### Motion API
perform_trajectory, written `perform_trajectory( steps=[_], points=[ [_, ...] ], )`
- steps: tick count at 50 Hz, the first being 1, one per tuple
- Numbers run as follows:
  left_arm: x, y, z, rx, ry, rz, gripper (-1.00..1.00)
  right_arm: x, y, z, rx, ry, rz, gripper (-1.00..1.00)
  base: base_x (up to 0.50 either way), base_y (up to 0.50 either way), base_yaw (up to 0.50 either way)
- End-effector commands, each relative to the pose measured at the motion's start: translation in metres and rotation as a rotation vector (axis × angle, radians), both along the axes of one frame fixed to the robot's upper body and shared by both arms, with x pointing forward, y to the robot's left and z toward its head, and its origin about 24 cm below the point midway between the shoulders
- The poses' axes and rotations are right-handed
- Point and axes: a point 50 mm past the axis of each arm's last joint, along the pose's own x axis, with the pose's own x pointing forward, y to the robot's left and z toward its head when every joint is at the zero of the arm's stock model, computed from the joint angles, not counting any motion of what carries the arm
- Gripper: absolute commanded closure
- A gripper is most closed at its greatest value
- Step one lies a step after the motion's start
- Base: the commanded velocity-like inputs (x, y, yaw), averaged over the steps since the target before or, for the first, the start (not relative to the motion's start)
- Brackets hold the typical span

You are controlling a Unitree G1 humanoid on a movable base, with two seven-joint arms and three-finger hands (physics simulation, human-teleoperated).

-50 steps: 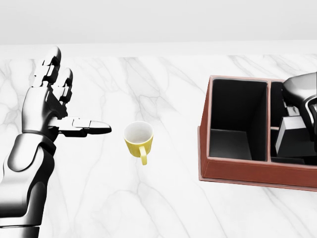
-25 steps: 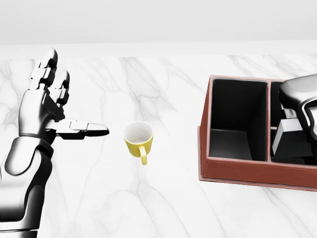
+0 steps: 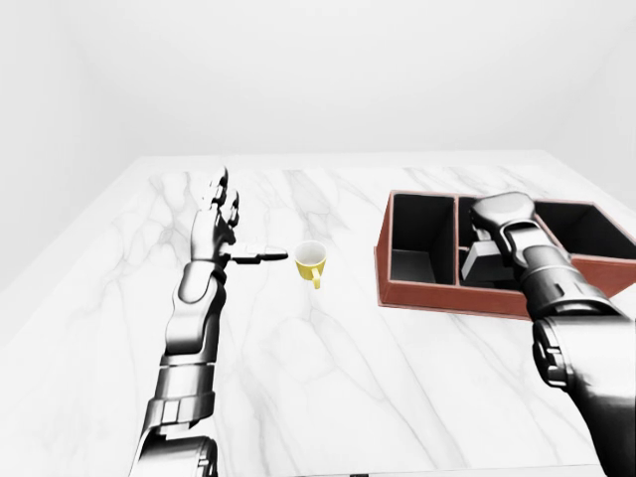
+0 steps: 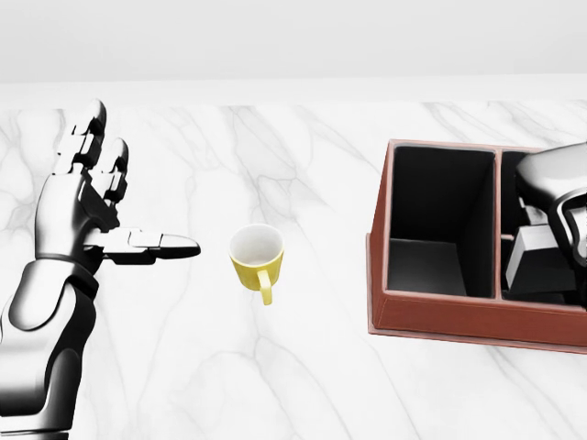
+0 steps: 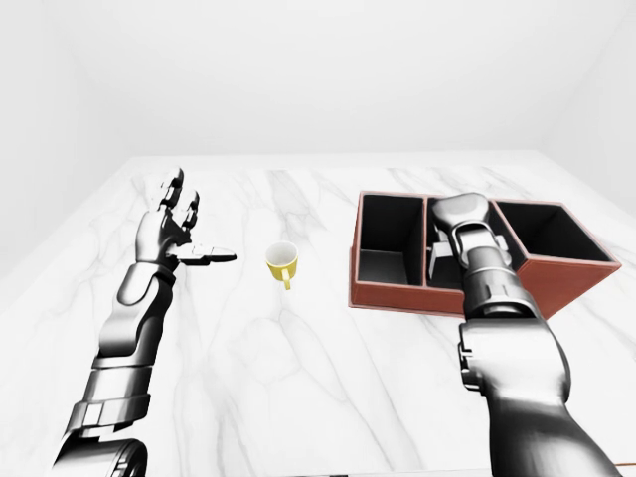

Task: Pick up the book and place it in the caddy.

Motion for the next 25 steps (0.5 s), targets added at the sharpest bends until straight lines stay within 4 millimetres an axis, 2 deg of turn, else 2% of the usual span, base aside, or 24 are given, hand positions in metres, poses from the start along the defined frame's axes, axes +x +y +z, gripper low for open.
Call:
perform_trajectory(
  steps=[1,10,25],
  points=[
    [-0.002,0.002,-0.003,-0.004,0.006,0.006,-1.00,0.002,0.006,0.000,-0.037,-0.027,0.039,1.00,0.00,0.00,0.00],
    [-0.008,0.004,-0.001,-0.007,-0.016,0.013,-1.00,0.000,0.007,-0.009,-0.018,-0.059,0.011,1.00,0.00,0.00,0.00],
    [-0.014,0.006,0.001,-0.008,-0.033,0.026,-1.00,-0.009,-0.013,-0.008,-0.022,-0.123,-0.117,1.00,0.00,0.00,0.00]
  ],
)
